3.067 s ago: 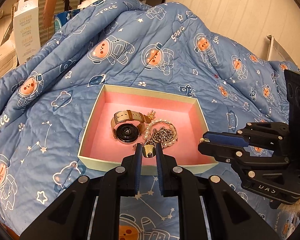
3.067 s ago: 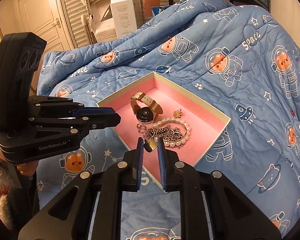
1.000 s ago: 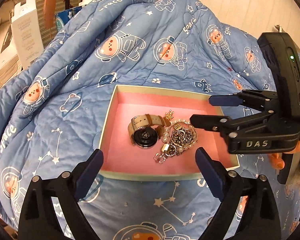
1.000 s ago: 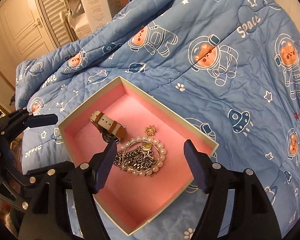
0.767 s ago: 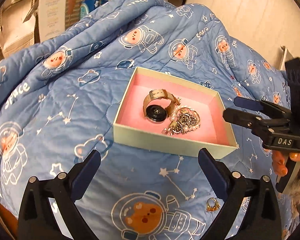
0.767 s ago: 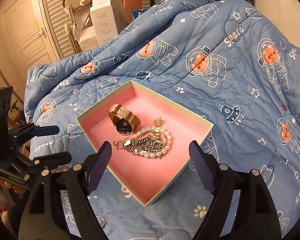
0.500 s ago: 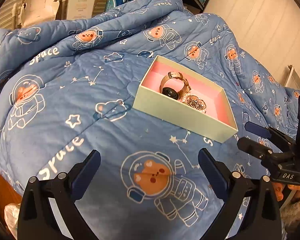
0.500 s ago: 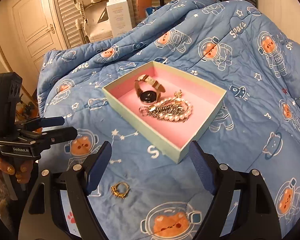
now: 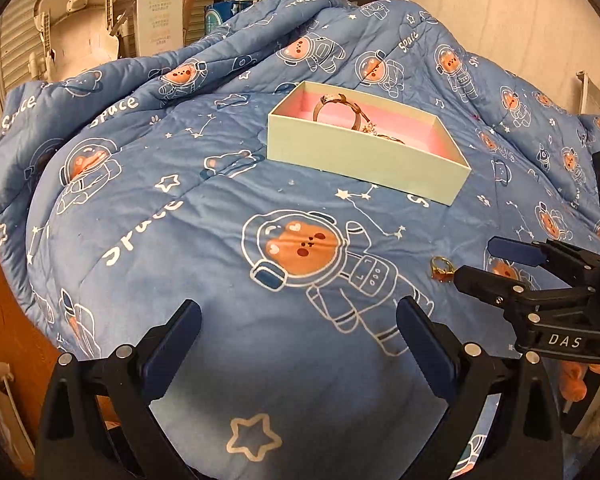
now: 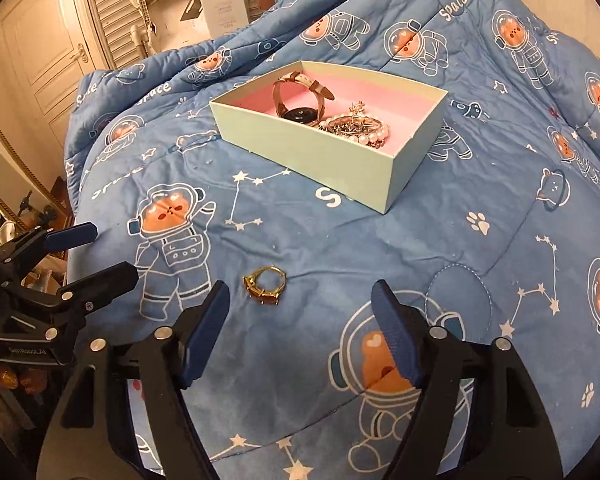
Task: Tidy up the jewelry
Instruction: 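Move the right tool to the gold ring with orange stones and grasp it, then carry the ring with the right tool and lower it into the box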
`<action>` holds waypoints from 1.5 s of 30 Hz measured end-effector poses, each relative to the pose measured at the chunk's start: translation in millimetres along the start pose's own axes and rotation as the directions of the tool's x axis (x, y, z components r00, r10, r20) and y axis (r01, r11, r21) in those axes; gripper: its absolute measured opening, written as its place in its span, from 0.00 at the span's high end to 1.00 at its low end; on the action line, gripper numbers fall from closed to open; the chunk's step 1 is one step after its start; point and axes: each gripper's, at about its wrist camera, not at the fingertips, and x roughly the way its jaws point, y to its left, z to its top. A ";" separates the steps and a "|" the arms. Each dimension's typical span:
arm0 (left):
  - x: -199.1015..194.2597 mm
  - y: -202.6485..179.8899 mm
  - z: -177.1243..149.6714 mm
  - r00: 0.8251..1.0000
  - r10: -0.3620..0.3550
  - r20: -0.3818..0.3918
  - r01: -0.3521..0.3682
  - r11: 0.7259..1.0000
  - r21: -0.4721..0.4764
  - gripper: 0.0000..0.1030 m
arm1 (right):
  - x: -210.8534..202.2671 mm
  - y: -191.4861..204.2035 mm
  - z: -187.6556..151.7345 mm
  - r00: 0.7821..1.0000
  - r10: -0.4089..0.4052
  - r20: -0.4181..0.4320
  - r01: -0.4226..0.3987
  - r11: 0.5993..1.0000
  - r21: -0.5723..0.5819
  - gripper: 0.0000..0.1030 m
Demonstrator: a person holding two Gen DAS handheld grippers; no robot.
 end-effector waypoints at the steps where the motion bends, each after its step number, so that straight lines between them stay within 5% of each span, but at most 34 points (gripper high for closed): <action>1: -0.4 -1.3 -1.4 1.000 0.003 -0.001 -0.003 1.000 0.006 0.07 | 1.8 1.4 -1.4 1.000 0.001 -0.010 -0.001 1.000 0.000 0.40; 12: -10.1 -3.7 -17.3 1.000 0.014 0.014 -0.014 1.000 -0.009 0.07 | 16.8 14.8 -2.6 0.999 -0.012 -0.033 0.012 1.000 0.020 0.56; 19: -13.0 -4.7 -18.3 1.000 0.006 0.023 -0.006 1.000 -0.015 0.07 | 21.8 24.8 0.2 0.999 -0.031 -0.028 0.031 1.000 -0.001 0.76; 45: -14.0 -13.5 20.7 0.998 0.016 0.059 -0.018 0.999 0.038 0.07 | -18.3 17.3 14.7 0.994 0.075 0.078 -0.080 0.995 0.059 0.76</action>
